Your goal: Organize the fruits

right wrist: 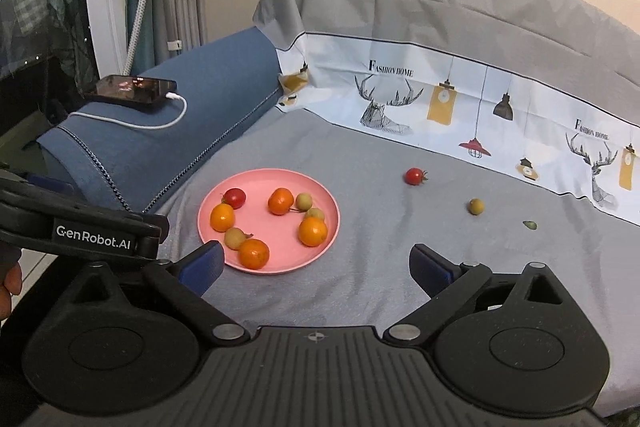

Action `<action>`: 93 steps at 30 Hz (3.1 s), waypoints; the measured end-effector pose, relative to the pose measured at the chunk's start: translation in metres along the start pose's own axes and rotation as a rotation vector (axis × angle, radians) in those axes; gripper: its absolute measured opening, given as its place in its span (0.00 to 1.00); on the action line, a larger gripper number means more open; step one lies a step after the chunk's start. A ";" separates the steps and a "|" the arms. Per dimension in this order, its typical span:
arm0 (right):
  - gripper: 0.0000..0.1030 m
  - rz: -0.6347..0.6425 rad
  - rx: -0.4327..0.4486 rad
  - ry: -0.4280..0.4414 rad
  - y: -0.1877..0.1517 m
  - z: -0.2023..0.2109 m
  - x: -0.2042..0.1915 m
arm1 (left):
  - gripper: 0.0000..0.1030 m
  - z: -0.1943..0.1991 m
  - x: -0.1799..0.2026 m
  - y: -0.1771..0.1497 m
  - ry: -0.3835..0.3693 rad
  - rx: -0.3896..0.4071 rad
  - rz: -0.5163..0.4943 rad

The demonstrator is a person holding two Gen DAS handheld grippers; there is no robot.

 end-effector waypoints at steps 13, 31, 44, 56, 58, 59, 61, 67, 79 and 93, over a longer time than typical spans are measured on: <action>0.96 -0.024 0.058 -0.014 0.000 0.025 0.009 | 1.00 0.023 0.010 0.000 0.012 0.055 -0.032; 0.96 -0.026 0.046 -0.006 -0.001 0.023 0.008 | 1.00 0.020 0.009 -0.002 0.022 0.048 -0.033; 0.96 -0.047 0.024 -0.006 -0.003 0.012 0.014 | 1.00 0.008 0.010 0.000 0.034 0.012 -0.050; 0.96 -0.133 0.006 -0.080 -0.004 -0.014 0.059 | 1.00 -0.023 0.036 0.033 0.015 -0.016 -0.087; 0.96 -0.157 -0.006 -0.103 -0.007 -0.025 0.074 | 1.00 -0.033 0.047 0.044 0.008 -0.021 -0.101; 0.97 -0.169 -0.013 -0.113 -0.008 -0.031 0.082 | 1.00 -0.040 0.052 0.050 -0.001 -0.027 -0.105; 0.97 -0.190 -0.026 -0.135 -0.010 -0.043 0.095 | 1.00 -0.055 0.064 0.061 -0.017 -0.037 -0.106; 0.99 -0.286 -0.055 -0.220 -0.013 -0.098 0.148 | 1.00 -0.131 0.110 0.105 -0.078 -0.058 -0.153; 0.99 -0.367 -0.091 -0.347 -0.012 -0.277 0.233 | 1.00 -0.339 0.197 0.160 -0.162 -0.146 -0.227; 0.99 -0.285 -0.068 -0.384 -0.024 -0.356 0.234 | 1.00 -0.419 0.210 0.163 -0.205 -0.136 -0.241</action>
Point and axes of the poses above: each gripper's, at about its wrist camera, not at the fingertips, and z roughly against the way its jaws point, x to its right, y to its top, the point moved 8 cm from there along -z, roughly the way its jaws point, and after that the axes turned 8 degrees about -y, right-handed, at the moved point
